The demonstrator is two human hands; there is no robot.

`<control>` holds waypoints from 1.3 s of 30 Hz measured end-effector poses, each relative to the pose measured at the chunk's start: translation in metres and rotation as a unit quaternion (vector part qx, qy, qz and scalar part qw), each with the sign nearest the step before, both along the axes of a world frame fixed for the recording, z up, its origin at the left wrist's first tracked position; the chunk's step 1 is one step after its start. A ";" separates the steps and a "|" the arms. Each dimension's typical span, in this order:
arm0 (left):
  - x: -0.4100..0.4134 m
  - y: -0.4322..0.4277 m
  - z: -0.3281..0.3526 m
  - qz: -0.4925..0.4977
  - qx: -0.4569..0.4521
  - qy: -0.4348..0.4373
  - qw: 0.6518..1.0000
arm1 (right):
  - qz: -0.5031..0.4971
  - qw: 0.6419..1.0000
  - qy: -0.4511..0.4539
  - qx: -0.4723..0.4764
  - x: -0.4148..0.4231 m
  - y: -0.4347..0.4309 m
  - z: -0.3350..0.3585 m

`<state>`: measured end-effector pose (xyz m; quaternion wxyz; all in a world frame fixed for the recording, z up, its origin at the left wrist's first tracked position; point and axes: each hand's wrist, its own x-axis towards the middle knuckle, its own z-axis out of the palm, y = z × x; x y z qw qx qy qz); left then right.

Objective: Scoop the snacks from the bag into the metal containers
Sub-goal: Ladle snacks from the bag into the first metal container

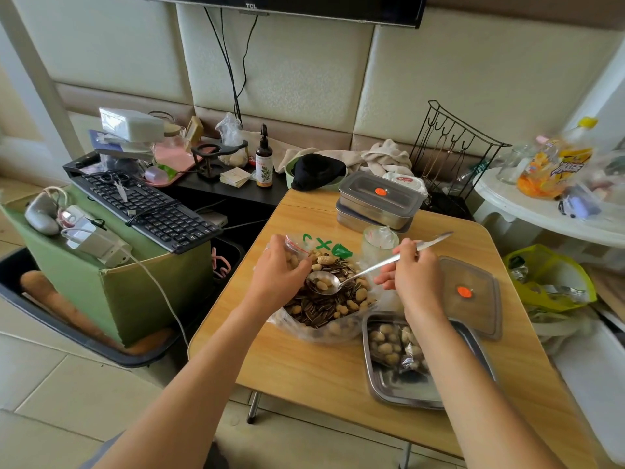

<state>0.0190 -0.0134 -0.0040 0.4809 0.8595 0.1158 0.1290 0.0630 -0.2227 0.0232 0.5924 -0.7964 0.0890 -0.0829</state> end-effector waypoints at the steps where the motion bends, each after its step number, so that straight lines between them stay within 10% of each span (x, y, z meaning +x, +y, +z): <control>1: 0.000 -0.001 -0.001 -0.006 0.012 -0.001 1.000 | -0.006 1.000 -0.012 -0.003 0.000 -0.003 0.004; 13: 0.009 -0.019 -0.015 -0.060 0.171 -0.014 0.983 | -0.022 0.967 -0.252 -0.042 -0.015 -0.011 0.039; 20: 0.018 -0.030 -0.018 -0.054 0.055 -0.029 0.997 | 0.140 0.813 -0.507 -0.250 -0.031 0.010 0.043; 39: 0.020 -0.030 -0.021 -0.077 -0.039 -0.067 0.994 | 0.100 0.776 -0.569 -0.254 -0.032 0.011 0.042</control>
